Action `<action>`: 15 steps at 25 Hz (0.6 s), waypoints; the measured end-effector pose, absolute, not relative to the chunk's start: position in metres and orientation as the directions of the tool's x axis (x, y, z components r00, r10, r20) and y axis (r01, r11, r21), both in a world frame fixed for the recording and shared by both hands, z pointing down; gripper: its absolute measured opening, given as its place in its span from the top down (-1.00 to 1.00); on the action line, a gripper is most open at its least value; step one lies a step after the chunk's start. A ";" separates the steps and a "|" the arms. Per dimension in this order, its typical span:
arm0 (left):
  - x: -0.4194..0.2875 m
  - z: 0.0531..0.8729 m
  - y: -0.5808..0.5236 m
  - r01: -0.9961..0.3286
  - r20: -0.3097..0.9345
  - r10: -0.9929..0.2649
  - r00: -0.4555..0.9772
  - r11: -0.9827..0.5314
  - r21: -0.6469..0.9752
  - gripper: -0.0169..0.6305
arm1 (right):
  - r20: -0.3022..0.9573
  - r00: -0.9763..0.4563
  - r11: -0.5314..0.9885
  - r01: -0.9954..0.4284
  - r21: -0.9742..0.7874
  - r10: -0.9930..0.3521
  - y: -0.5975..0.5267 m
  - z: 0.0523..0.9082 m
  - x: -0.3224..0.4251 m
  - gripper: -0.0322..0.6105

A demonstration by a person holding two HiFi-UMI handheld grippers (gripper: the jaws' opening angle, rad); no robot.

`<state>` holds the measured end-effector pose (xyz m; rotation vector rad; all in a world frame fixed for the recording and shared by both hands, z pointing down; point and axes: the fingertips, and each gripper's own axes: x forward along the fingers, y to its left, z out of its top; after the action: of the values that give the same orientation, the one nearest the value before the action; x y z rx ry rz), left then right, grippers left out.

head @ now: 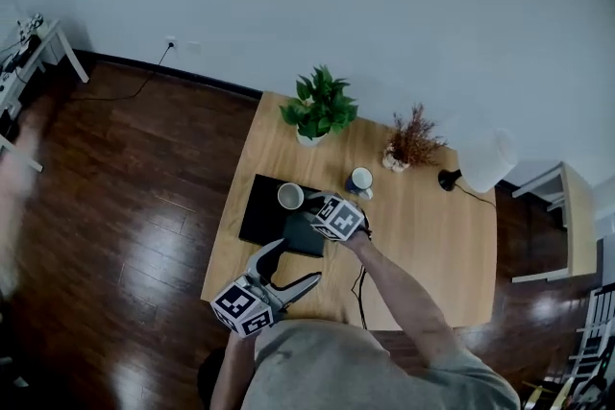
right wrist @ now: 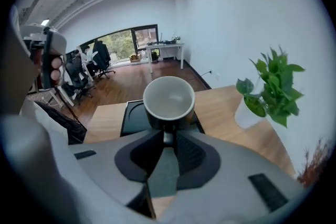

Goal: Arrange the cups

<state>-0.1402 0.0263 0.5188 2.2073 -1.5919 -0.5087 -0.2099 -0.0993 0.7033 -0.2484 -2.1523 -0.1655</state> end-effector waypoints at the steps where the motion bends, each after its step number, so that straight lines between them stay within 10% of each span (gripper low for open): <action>1: -0.149 0.521 0.031 -0.828 -0.066 -0.960 0.273 -0.269 0.493 -0.26 | 0.843 -0.528 0.965 0.260 0.042 0.106 -0.099 0.709 -0.223 0.64; 15: -0.182 0.533 0.059 -0.834 -0.039 -0.979 0.201 -0.191 0.517 -0.26 | 0.915 -0.401 0.963 0.258 0.078 0.033 -0.099 0.740 -0.260 0.64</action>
<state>-0.1820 0.0587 0.5330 2.0992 -1.6938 -0.5163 -0.2603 -0.0988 0.7399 -0.2078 -1.9743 -0.2471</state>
